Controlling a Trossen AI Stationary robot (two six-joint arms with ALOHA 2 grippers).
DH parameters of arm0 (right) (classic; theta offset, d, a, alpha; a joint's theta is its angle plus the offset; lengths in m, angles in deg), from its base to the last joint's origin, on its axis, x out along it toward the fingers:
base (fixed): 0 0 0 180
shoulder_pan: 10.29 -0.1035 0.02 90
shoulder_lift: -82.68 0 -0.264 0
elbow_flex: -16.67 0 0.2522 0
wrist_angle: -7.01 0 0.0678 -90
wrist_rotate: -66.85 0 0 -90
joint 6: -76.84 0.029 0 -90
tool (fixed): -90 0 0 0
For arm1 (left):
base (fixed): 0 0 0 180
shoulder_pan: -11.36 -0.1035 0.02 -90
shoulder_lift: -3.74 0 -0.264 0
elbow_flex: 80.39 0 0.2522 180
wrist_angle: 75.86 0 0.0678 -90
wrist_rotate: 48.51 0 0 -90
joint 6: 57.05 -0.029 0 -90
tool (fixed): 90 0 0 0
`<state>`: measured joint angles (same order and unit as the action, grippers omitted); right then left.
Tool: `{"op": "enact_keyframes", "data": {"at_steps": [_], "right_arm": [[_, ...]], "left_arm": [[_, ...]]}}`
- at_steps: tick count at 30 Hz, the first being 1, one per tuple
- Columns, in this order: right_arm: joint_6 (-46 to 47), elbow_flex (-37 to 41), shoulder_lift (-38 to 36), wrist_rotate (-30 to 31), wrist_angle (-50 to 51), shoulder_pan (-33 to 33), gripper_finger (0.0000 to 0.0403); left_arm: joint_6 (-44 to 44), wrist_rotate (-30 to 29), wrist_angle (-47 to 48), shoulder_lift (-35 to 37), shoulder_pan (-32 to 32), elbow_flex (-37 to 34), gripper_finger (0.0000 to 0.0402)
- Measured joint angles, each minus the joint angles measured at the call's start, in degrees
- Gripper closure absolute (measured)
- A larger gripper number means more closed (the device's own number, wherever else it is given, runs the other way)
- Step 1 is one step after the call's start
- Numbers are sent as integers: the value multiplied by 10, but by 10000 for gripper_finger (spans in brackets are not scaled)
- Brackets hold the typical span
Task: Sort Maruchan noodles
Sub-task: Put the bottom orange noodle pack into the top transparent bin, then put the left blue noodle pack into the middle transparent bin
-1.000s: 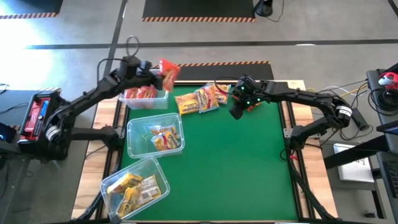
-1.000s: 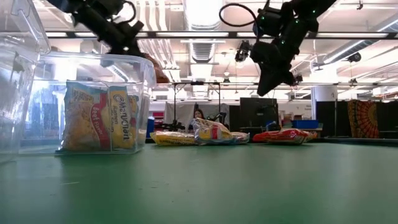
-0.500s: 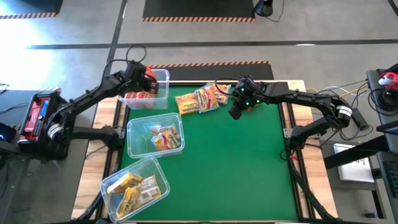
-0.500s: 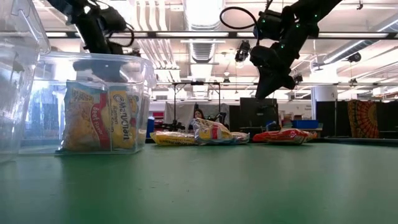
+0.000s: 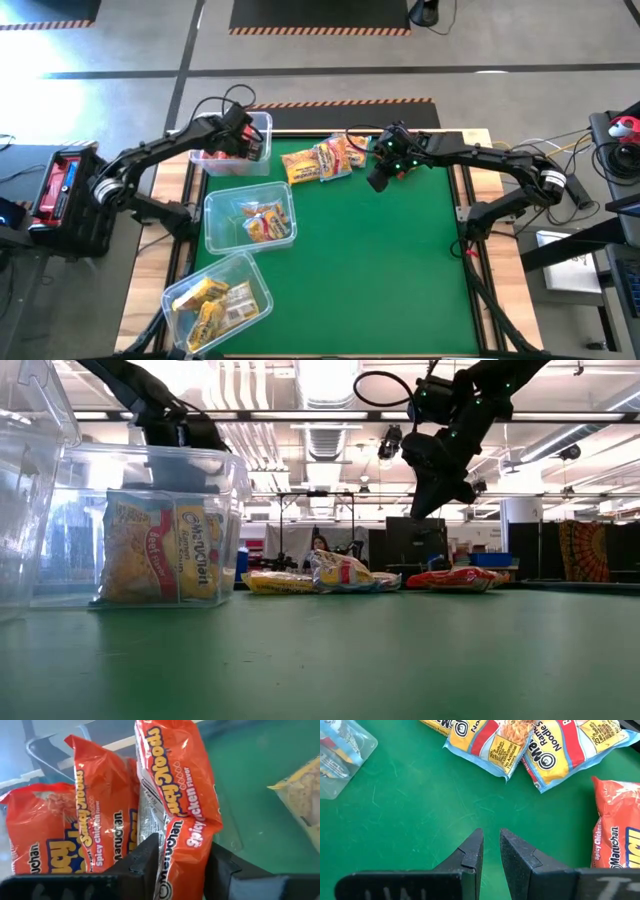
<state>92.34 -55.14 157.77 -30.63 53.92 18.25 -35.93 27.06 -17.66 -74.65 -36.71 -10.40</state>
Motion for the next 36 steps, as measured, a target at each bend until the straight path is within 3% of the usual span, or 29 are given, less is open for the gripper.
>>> {"op": "enact_keyframes", "data": {"at_steps": [11,16,22,28,36], "right_arm": [[0,0,0,0,-4,0,349],[18,6,0,15,-77,0,349],[51,32,28,31,-234,0,349],[75,41,97,30,-319,0,349],[77,35,209,26,-412,7,349]], "left_arm": [[-24,0,2,14,0,54,235],[-28,1,4,14,0,111,224],[-46,91,-26,14,15,161,223],[-46,197,-113,14,58,139,223],[-11,212,-200,13,114,92,223]]}}
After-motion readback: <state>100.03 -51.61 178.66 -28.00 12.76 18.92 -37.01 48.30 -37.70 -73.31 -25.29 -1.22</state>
